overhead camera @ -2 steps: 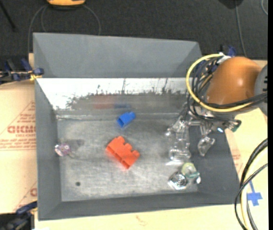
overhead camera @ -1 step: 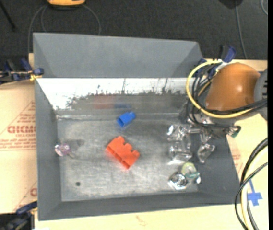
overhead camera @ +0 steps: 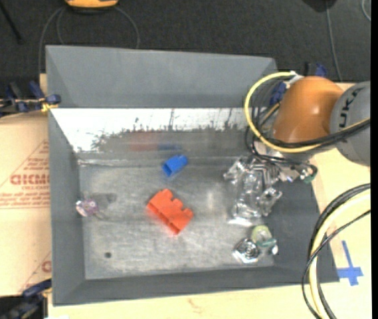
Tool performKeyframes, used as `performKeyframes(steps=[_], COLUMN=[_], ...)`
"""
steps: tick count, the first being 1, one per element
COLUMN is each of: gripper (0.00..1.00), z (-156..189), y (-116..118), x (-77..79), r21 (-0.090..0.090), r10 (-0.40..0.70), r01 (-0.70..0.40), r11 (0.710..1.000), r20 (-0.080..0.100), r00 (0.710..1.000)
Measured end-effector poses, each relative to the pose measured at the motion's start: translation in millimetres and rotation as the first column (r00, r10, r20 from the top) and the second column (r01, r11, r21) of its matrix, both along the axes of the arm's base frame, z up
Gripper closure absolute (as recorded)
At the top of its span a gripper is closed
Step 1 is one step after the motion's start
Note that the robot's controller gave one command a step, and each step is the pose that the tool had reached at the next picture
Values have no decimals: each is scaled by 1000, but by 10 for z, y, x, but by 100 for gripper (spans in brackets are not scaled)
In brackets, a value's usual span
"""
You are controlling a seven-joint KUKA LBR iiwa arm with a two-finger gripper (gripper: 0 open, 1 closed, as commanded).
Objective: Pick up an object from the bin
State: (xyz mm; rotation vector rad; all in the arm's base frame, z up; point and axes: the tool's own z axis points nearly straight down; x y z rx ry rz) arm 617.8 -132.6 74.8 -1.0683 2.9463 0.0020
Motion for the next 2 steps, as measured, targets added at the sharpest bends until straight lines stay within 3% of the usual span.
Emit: performKeyframes(steps=[1,2], gripper=[0,0], z=[375,21], y=[141,-25], x=[-768,-1233], r21=[-1,11], r10=[-13,269], r01=[13,-269], r11=[1000,963], r20=[-5,27], r00=[1000,963])
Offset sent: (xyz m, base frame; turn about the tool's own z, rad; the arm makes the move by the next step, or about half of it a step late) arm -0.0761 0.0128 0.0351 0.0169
